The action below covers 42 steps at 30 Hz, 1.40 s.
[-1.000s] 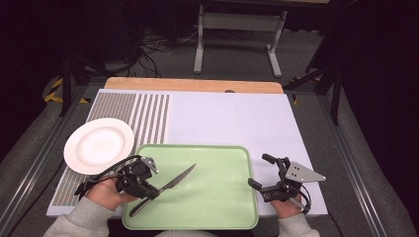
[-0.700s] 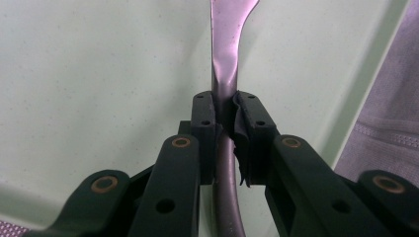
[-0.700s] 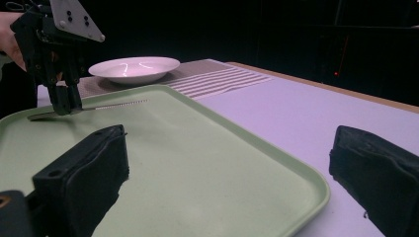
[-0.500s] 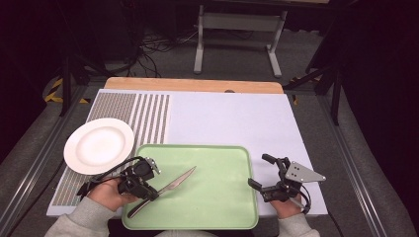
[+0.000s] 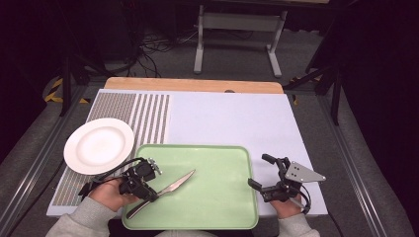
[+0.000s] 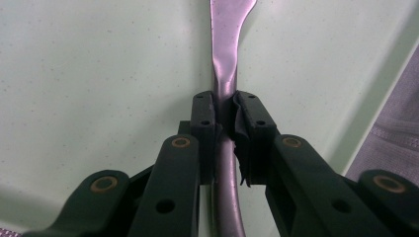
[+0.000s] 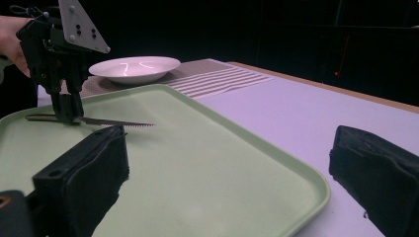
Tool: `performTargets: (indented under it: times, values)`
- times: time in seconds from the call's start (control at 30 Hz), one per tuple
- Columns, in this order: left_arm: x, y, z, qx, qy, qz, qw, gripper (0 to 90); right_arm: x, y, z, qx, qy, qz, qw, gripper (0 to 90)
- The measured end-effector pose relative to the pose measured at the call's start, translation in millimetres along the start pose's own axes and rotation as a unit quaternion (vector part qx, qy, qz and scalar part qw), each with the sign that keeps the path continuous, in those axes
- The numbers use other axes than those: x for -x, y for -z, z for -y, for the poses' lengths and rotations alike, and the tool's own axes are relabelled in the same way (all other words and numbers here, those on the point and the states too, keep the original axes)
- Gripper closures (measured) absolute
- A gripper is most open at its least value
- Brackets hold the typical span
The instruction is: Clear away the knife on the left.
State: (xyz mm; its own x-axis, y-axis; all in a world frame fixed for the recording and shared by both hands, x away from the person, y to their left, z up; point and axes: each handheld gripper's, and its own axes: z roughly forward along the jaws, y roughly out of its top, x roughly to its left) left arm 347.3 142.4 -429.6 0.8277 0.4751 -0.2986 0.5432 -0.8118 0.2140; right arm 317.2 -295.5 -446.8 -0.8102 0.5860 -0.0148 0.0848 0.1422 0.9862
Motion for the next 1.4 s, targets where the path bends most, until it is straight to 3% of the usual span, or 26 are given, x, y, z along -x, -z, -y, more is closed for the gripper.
performTargets:
  times: [0.7,0.87,0.97,1.0,1.03,1.07,1.13,1.17,1.2,1.3,1.4]
  values:
    - [-0.7,-0.5,0.8,-0.003,0.001,0.001,1.0,77.6,-0.2,0.1,0.1,0.0,-0.001,-0.001,1.0,2.3]
    - [-1.4,3.8,0.8,0.014,-0.003,0.012,0.9998,46.5,-0.2,0.3,0.1,0.002,-0.001,-0.001,1.0,2.3]
    - [0.6,7.5,-0.2,0.032,-0.014,0.003,0.9994,31.4,-0.2,0.4,0.1,0.002,-0.001,-0.001,1.0,2.3]
    - [2.6,9.8,-1.0,0.052,-0.027,-0.005,0.9983,32.9,-0.2,0.4,0.1,0.002,-0.001,-0.001,1.0,2.3]
    - [2.6,9.8,-1.0,0.052,-0.027,-0.005,0.9983,38.4,-0.2,0.4,0.1,0.002,-0.001,-0.001,1.0,2.3]
    - [3.6,11.4,-1.4,0.059,-0.032,-0.009,0.9977,38.4,-0.2,0.4,0.0,0.002,-0.001,-0.002,1.0,2.3]
    - [4.6,13.8,-2.1,0.072,-0.038,-0.008,0.9967,57.2,-0.3,0.5,0.0,0.001,-0.001,-0.001,1.0,2.3]
    - [5.7,14.4,-2.7,0.074,-0.047,-0.01,0.9961,73.1,-0.4,0.4,0.0,0.001,-0.001,-0.001,1.0,2.3]
    - [7.8,14.3,-3.2,0.076,-0.057,-0.016,0.9954,73.1,-0.4,0.4,0.0,0.001,-0.001,-0.001,1.0,2.3]
    - [16.4,9.9,-6.6,0.075,-0.086,-0.046,0.9924,89.7,-0.1,0.5,0.0,0.003,-0.001,-0.002,1.0,2.3]
    - [23.7,4.0,-11.4,0.069,-0.104,-0.053,0.9908,89.9,-0.1,0.9,-0.1,0.003,-0.001,-0.002,1.0,2.3]
